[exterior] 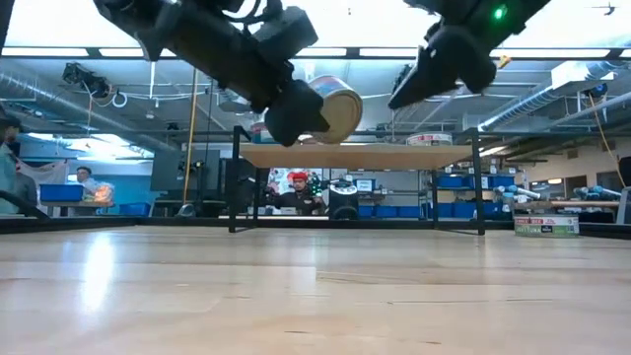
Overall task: Stack canned seafood by type on shelf
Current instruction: Put the blue tuna can on the shelf aligned with the other blue tuna can
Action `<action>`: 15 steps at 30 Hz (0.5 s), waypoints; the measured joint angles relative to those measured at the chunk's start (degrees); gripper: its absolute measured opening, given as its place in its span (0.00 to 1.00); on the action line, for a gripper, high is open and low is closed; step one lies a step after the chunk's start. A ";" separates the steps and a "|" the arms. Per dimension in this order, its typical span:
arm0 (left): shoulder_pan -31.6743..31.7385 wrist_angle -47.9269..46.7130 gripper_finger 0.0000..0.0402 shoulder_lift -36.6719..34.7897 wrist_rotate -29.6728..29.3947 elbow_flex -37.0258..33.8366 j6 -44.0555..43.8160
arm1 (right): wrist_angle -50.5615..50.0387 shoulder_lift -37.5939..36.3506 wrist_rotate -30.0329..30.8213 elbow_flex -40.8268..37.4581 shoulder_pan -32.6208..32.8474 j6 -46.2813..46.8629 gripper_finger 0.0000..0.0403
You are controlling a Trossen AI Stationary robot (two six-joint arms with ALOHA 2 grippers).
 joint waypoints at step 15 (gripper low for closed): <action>7.35 -0.22 0.49 0.00 -8.31 8.61 30.79 | 1.16 -2.61 0.84 0.00 -2.64 -0.22 0.18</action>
